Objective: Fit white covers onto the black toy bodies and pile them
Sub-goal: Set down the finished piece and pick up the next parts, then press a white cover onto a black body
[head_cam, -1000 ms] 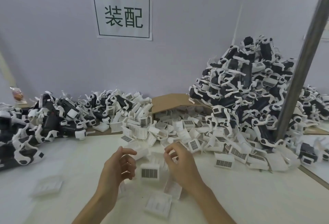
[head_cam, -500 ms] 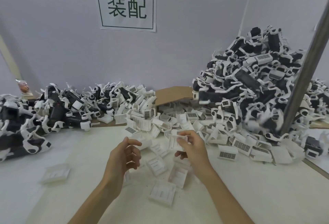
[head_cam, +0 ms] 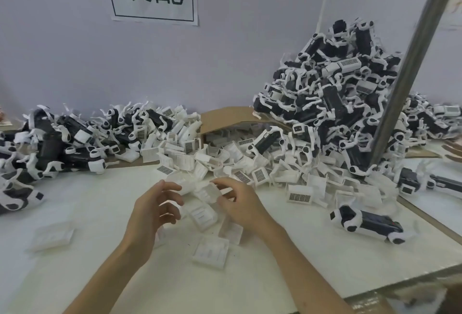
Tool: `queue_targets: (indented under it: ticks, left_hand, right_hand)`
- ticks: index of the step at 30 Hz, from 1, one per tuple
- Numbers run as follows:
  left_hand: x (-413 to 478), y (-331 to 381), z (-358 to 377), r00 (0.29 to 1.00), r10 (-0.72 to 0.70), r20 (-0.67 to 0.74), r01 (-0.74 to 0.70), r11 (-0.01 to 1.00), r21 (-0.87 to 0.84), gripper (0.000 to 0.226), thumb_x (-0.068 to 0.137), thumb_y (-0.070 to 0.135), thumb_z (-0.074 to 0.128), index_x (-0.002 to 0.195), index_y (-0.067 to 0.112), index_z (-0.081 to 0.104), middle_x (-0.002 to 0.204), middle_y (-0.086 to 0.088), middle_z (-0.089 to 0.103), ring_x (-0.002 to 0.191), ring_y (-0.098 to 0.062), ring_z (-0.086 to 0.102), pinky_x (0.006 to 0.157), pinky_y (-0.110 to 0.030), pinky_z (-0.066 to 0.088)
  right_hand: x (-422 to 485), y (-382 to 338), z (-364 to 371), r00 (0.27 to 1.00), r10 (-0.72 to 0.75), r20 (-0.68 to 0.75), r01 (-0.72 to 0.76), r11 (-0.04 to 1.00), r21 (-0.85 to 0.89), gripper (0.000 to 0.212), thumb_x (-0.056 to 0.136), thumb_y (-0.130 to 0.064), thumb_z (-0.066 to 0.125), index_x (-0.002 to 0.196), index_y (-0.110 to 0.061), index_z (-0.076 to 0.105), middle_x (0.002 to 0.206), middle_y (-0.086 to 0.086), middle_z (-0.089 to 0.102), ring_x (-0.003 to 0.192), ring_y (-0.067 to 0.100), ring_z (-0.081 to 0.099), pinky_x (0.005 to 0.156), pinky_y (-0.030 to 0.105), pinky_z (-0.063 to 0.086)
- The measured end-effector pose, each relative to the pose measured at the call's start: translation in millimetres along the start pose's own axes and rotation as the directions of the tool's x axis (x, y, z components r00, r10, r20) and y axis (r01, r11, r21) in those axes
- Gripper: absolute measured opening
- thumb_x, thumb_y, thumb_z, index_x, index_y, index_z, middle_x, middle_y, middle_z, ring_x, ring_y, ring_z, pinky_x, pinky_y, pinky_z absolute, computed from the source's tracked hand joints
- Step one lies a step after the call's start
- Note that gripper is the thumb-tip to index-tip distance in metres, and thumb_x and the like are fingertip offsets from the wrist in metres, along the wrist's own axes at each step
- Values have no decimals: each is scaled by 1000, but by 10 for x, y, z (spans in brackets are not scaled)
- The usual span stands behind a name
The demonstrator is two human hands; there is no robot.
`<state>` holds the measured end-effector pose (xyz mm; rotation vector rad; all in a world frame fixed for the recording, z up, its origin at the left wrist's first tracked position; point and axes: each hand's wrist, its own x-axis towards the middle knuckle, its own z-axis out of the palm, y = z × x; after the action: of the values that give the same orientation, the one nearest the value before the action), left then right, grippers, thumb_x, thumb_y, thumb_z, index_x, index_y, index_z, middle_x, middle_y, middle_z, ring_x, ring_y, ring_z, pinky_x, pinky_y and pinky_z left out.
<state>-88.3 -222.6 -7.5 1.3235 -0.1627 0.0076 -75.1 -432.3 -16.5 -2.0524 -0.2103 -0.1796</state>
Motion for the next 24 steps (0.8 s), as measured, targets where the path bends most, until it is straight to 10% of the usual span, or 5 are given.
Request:
queue_targets:
  ticks: [10, 15, 19, 24]
  left_hand:
    - [22, -38, -13, 1000, -4, 24, 4, 1000, -19, 39, 106, 29, 36, 94, 5, 65, 71, -6, 61, 52, -19, 52, 47, -20, 44]
    - [12, -39, -7, 1000, -1, 16, 1, 1000, -17, 38, 105, 28, 38, 93, 5, 65, 71, -7, 61, 53, -20, 51, 47, -23, 45]
    - [18, -55, -12, 1000, 3, 17, -3, 1000, -10, 38, 105, 28, 39, 93, 4, 66, 72, -9, 61, 53, -20, 52, 46, -24, 45]
    - [19, -57, -26, 1000, 8, 12, -8, 1000, -9, 38, 105, 28, 39, 93, 4, 66, 73, -10, 60, 52, -20, 52, 47, -25, 44]
  right_hand:
    - [-752, -492, -977, 976, -185, -119, 153, 959, -238, 36, 91, -26, 71, 122, -43, 63, 124, -31, 59, 117, -12, 51, 92, 1, 34]
    - [-1438, -220, -1789, 898, -73, -434, -182, 837, -516, 47, 77, -38, 83, 113, -55, 56, 119, -36, 52, 112, -9, 46, 98, 29, 38]
    - [-1574, 199, -1991, 890, 314, -329, -453, 547, -704, 58, 79, -48, 77, 126, -55, 44, 128, -26, 48, 116, 4, 45, 105, 34, 36]
    - [-1547, 447, -1840, 888, 120, -445, -448, 448, -774, 43, 86, -41, 71, 126, -47, 57, 122, -21, 63, 109, 8, 50, 94, 28, 29]
